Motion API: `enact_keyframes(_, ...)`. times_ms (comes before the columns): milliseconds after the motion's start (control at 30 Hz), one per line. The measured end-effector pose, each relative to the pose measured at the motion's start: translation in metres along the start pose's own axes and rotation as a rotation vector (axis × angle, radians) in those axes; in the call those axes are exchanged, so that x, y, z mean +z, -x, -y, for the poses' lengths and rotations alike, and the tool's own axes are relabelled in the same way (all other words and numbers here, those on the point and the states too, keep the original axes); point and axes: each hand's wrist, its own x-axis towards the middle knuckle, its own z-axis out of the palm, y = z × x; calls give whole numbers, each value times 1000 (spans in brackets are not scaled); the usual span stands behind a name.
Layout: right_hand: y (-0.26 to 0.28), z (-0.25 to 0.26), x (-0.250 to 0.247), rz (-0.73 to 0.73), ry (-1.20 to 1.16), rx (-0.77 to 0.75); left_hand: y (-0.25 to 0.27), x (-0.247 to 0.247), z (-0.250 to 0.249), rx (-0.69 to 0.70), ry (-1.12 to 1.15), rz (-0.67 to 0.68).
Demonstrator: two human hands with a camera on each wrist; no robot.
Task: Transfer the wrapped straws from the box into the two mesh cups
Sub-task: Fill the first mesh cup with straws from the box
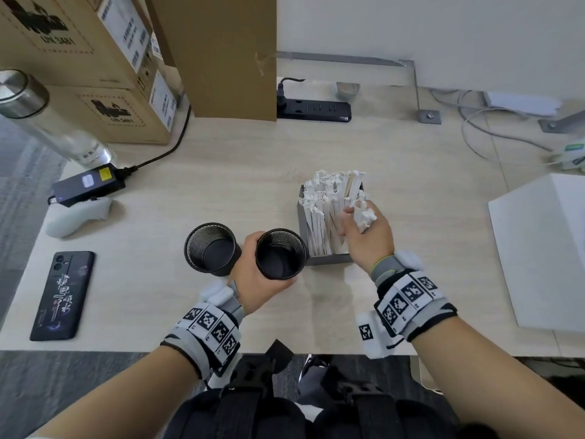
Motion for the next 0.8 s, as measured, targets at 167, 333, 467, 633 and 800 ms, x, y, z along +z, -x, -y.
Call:
enact_keyframes(167,-8,15,-14,-86,-134,89,9,-3,-6,26,17,46)
enact_keyframes(333,-19,46,-37,-238,-413,21,12,-9,-13,77,-25,82)
enact_keyframes(467,-4,70,-31,-115,-598,-12,15,-9,-15,56,-59,127)
enact_keyframes(633,28,86,6,161,-638,43,17,-9,-20,48,-138,181)
enact_keyframes(800,45,70,42,311,-284,-23,20,-16,-27,29,14,265)
